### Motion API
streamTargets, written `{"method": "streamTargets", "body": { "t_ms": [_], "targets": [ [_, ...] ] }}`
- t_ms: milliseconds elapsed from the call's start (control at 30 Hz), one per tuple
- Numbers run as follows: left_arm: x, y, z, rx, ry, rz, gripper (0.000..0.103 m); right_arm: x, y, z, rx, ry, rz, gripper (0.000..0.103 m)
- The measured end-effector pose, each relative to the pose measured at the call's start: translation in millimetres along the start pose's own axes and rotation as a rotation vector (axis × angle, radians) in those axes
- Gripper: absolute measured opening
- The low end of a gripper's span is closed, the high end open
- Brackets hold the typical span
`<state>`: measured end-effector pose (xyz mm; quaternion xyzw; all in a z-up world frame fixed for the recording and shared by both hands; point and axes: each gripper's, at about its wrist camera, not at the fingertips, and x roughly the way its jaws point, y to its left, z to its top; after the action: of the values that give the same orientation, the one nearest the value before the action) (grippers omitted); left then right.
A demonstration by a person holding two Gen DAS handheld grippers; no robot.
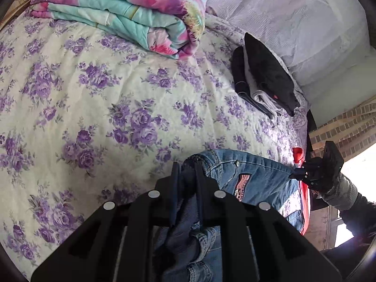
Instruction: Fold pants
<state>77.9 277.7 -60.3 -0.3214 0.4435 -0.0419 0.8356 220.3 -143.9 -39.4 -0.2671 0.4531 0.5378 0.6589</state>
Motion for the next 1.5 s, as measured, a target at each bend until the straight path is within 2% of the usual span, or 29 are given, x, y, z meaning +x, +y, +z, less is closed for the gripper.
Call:
{"method": "streamTargets", "body": {
  "t_ms": [200, 367, 400, 533, 633, 800, 833, 933, 1067, 1200, 1233, 1267, 1300, 1367, 1433, 1467, 1500],
  "targets": [
    [-34.7, -18.9, -21.5, 0.030, -0.064, -0.094, 0.012, -42.7, 55.1, -19.3, 0.007, -0.053, -0.045, 0.008],
    [-62.2, -19.3, -55.8, 0.024, -0.104, -0.158, 0.012, -62.7, 116.0, -50.0, -0.003, -0.095, -0.074, 0.008],
    [-67.6, -17.3, -64.1, 0.020, -0.110, -0.168, 0.012, -65.0, 127.3, -56.9, 0.013, -0.104, -0.068, 0.005],
    [-85.0, -6.4, -100.0, -0.019, -0.129, -0.221, 0.012, -55.4, 171.2, -87.1, 0.047, -0.086, -0.068, 0.004],
    [-91.2, 7.8, -130.1, -0.078, -0.132, -0.251, 0.014, -38.1, 190.3, -109.0, 0.101, -0.072, -0.059, 0.005],
    [-94.6, 34.4, -180.5, -0.223, -0.122, -0.259, 0.017, -18.8, 205.2, -134.0, 0.198, -0.088, -0.071, 0.005],
    [-97.9, 40.3, -189.4, -0.255, -0.132, -0.256, 0.015, -15.7, 206.6, -137.4, 0.206, -0.087, -0.078, 0.005],
    [-108.6, 50.3, -212.4, -0.359, -0.162, -0.334, 0.015, -1.8, 210.8, -145.0, 0.210, -0.066, -0.088, 0.005],
    [-104.0, 28.9, -226.8, -0.339, -0.143, -0.357, 0.015, 11.2, 211.1, -147.8, 0.214, -0.042, -0.088, 0.005],
    [-89.0, -3.6, -223.2, -0.293, -0.124, -0.415, 0.015, 11.3, 211.3, -149.9, 0.226, -0.044, -0.082, 0.005],
    [-84.0, -14.4, -219.4, -0.260, -0.113, -0.415, 0.015, 11.2, 211.3, -150.1, 0.230, -0.044, -0.080, 0.005],
    [-78.4, -22.0, -216.6, -0.236, -0.102, -0.408, 0.021, 12.5, 210.4, -150.9, 0.239, -0.040, -0.074, 0.005],
    [-68.4, -28.7, -212.7, -0.218, -0.082, -0.379, 0.041, 14.8, 209.1, -152.4, 0.247, -0.035, -0.068, 0.005],
    [-41.6, -29.1, -209.4, -0.222, -0.022, -0.236, 0.062, 23.3, 206.0, -156.2, 0.258, -0.015, -0.058, 0.005],
    [-16.6, -16.5, -216.3, -0.241, 0.032, -0.130, 0.047, 30.9, 201.5, -160.2, 0.289, -0.003, -0.039, 0.005],
    [-13.4, -10.0, -220.5, -0.270, 0.017, -0.142, 0.037, 31.5, 199.9, -162.2, 0.307, -0.008, -0.031, 0.005],
    [-15.5, -3.2, -224.8, -0.304, -0.007, -0.177, 0.036, 30.6, 197.6, -163.7, 0.333, -0.017, -0.018, 0.006]
  ]
}}
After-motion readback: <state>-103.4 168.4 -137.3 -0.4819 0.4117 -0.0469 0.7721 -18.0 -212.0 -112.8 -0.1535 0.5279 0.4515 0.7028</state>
